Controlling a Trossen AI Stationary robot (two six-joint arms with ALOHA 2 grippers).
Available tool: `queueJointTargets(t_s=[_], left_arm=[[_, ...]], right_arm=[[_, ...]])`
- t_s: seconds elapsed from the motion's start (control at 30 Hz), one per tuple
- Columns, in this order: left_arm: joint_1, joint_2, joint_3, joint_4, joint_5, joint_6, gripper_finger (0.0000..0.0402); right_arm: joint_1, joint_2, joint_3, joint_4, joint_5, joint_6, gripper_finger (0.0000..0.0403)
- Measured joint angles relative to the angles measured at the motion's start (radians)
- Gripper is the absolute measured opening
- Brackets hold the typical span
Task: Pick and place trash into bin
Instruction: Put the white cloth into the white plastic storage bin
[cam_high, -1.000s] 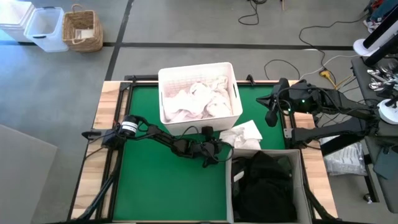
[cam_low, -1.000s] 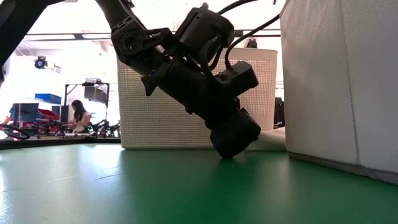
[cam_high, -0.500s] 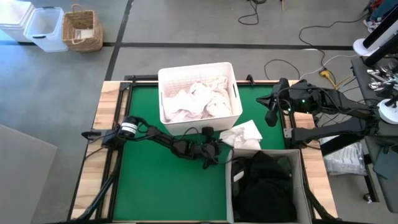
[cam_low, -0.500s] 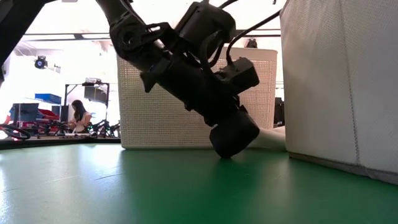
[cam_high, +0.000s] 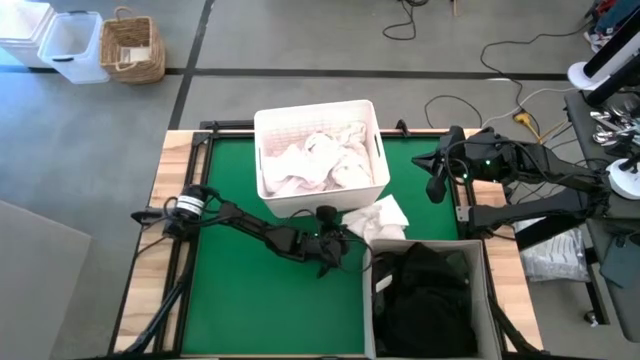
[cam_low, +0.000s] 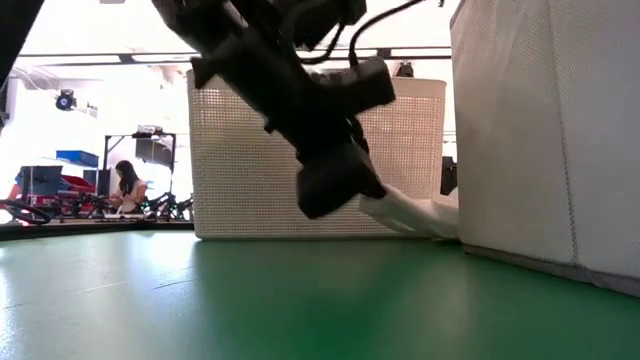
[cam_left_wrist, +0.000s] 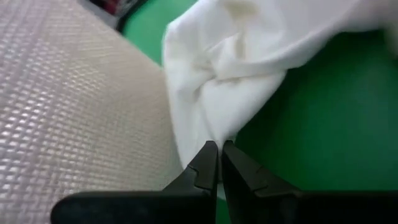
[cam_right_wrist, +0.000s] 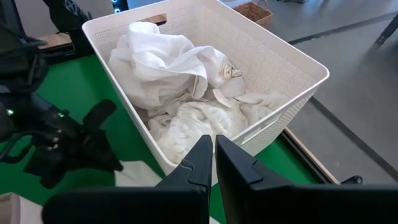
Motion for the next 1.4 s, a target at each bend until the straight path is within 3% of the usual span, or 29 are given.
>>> queueJointTargets(t_s=[0.13,0.4,0.5,0.67,0.8,1.0,1.07,1.27,1.4], left_arm=[[-0.014,-0.049,-0.001,-0.078,0.105,-0.019,0.0],[-0.049,-0.165,0.0,-0.385,0.137,-0.194,0.0],[-0.082,-0.203,0.0,-0.488,0.204,-0.257,0.0],[-0.153,-0.271,0.0,-0.649,0.203,-0.377,0.0],[-0.211,-0.335,0.001,-0.821,0.209,-0.612,0.0],[-0.314,-0.381,-0.002,-1.205,0.275,-1.18,0.0],[-0.354,-0.382,-0.002,-1.277,0.266,-1.266,0.0],[-0.399,-0.382,-0.003,-1.302,0.059,-1.329,0.0],[-0.399,-0.382,-0.003,-1.314,0.03,-1.39,0.0017]], right_arm=[[0.0,0.0,0.0,0.0,0.0,0.001,0.0013],[0.0,0.0,0.0,0.0,0.0,0.005,0.0013],[0.0,0.0,0.0,0.0,0.0,0.011,0.0013],[0.0,0.0,0.0,0.0,0.0,0.016,0.0013],[0.0,0.0,0.0,0.0,0.0,0.016,0.0013],[0.0,0.0,-0.006,0.0,0.0,0.017,0.0013],[0.0,0.0,-0.009,0.0,0.0,0.017,0.0013],[0.0,0.0,-0.013,0.0,0.0,0.027,0.0013],[0.0,0.0,-0.015,0.001,0.0,0.032,0.0013]])
